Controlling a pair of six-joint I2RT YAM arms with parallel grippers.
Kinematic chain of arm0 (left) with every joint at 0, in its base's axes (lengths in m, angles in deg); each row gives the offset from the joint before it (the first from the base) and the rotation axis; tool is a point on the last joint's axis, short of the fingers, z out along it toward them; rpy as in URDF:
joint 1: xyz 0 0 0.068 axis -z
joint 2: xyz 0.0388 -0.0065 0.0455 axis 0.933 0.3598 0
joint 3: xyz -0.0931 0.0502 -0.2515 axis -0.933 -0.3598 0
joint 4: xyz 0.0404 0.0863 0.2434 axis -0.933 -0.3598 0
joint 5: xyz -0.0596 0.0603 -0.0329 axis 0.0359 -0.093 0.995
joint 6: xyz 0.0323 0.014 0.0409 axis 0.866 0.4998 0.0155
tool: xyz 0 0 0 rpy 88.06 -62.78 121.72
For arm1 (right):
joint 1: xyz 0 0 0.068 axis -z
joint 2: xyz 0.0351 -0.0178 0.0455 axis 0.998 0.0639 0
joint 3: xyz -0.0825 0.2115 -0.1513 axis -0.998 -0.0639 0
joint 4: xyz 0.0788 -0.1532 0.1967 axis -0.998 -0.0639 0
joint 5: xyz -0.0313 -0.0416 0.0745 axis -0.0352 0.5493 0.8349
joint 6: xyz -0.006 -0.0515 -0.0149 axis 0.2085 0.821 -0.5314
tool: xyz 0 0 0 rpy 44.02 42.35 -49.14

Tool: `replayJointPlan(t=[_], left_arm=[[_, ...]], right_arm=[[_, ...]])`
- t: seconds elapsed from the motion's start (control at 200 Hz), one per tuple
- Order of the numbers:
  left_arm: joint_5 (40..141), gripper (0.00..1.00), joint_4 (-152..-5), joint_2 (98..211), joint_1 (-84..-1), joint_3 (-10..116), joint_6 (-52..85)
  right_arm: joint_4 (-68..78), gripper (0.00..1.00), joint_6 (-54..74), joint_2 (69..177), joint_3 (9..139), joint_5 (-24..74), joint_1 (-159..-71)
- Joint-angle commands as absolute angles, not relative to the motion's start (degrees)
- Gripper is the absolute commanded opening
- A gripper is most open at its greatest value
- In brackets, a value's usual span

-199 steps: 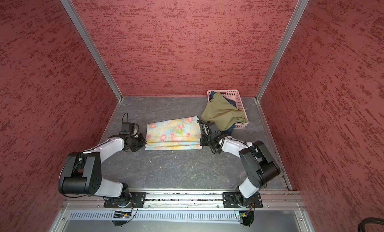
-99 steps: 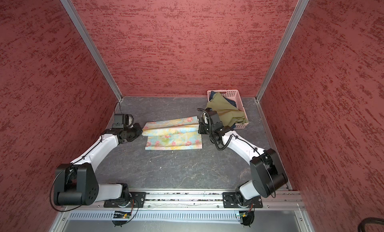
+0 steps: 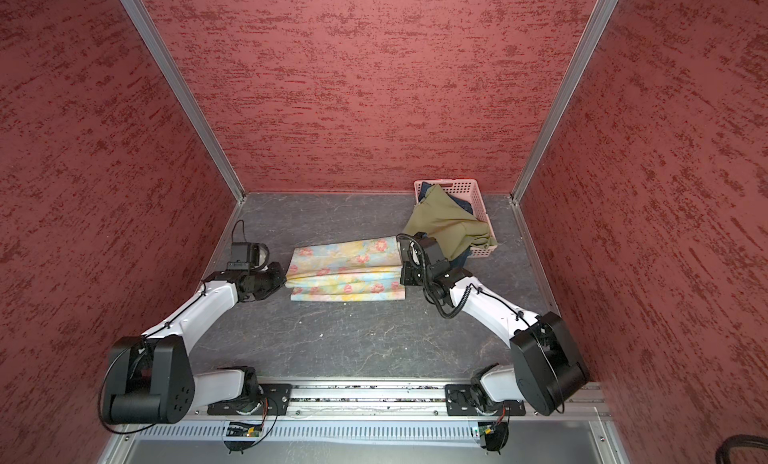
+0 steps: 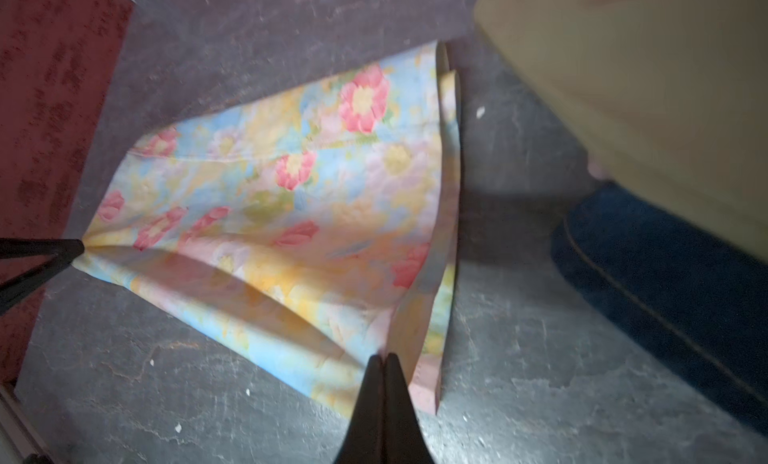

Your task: Fold and stack the skirts

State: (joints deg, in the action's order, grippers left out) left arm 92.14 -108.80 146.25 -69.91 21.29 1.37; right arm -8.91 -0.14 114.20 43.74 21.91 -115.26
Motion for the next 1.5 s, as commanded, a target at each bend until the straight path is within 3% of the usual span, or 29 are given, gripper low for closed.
replayJointPlan(t=[0.0, 0.15, 0.215, 0.381, 0.506, 0.666, 0.977, 1.498], left_arm=[[88.52, 0.0, -106.61, 148.08, -70.39, 19.43, 1.04], [88.38, 0.06, -106.07, 150.67, -70.02, 19.05, 0.95], [87.92, 0.19, -106.92, 150.13, -69.98, 19.53, 0.71], [85.52, 0.56, -110.09, 143.52, -70.03, 22.72, 0.07], [84.49, 0.68, -112.84, 141.28, -69.65, 27.14, 1.14], [83.71, 0.69, -112.27, 142.16, -65.65, 30.43, 4.14], [83.97, 0.71, -109.62, 152.74, -62.92, 30.7, 5.55], [82.51, 0.64, -107.61, 168.21, -62.39, 32.92, 6.93]], right_arm=[[-6.71, 0.0, -1.88, 115.05, 41.03, 19.43, -115.36], [-5.31, 0.0, -1.38, 117.94, 38.33, 18.95, -115.44], [-5.64, 0.0, -0.73, 119.37, 38.34, 18.86, -115.51], [-9.15, 0.37, 1.91, 116.18, 41.41, 16.85, -115.41], [-11.85, 0.53, 3.68, 114.12, 45.51, 15.2, -115.42], [-10.58, 0.56, 3.53, 114.93, 48.41, 16.57, -115.49], [-7.52, 0.6, 0.74, 127.58, 53.16, 16.34, -115.43], [-5.32, 0.6, 1.37, 138.86, 56.19, 16.03, -113.87]])
